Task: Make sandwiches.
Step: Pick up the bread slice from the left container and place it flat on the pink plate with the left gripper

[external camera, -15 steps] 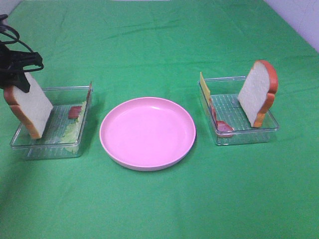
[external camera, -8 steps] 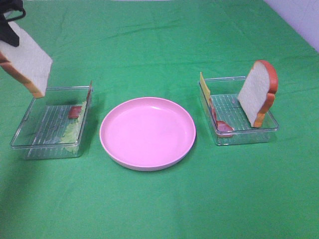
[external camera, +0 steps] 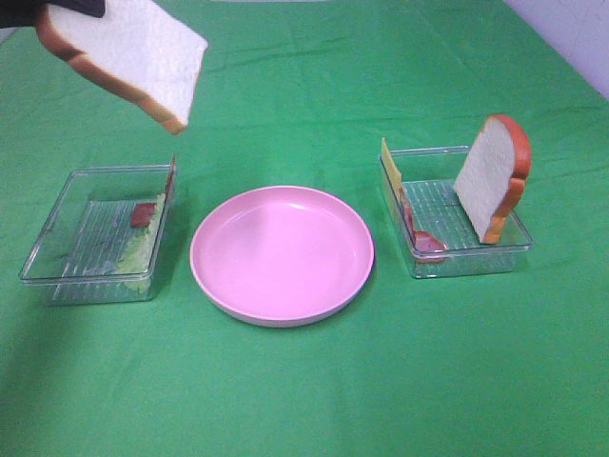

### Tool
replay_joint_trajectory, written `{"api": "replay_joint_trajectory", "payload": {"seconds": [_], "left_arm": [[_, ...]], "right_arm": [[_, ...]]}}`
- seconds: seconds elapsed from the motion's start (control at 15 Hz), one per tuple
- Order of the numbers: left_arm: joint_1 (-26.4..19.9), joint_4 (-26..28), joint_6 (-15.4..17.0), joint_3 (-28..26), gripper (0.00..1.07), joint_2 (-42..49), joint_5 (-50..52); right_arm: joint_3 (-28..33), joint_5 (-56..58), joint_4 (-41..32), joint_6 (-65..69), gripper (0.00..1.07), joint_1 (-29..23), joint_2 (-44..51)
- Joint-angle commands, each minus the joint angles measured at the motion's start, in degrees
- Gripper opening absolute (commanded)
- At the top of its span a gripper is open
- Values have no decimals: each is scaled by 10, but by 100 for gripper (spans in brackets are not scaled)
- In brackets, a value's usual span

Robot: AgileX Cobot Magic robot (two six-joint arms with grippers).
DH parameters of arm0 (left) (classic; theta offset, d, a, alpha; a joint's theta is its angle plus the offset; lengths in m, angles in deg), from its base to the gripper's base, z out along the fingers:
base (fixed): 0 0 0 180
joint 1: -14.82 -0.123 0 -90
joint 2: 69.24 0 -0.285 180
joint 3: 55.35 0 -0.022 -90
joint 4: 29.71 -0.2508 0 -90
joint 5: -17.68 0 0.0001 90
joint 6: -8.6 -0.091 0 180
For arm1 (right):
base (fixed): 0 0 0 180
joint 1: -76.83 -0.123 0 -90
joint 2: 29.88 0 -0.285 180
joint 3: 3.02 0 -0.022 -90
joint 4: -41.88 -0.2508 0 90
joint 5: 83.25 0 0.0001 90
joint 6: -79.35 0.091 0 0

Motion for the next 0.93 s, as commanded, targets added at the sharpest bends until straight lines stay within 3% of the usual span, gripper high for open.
{"api": "replay_joint_trajectory", "payload": {"seconds": [0.07, 0.27, 0.47, 0.8, 0.93], "left_arm": [[28, 38, -42, -2, 0, -2, -5], [100, 38, -42, -2, 0, -62, 8], [142, 45, -42, -2, 0, -129, 36], [168, 53, -41, -2, 0, -212, 96], [168, 92, -42, -2, 0, -243, 99]], "right_arm": [[0, -5, -1, -8, 78, -1, 9], [0, -5, -1, -8, 78, -1, 9], [0, -5, -1, -8, 78, -1, 9], [0, -5, -1, -8, 78, -1, 9], [0, -5, -1, -8, 78, -1, 9]]}}
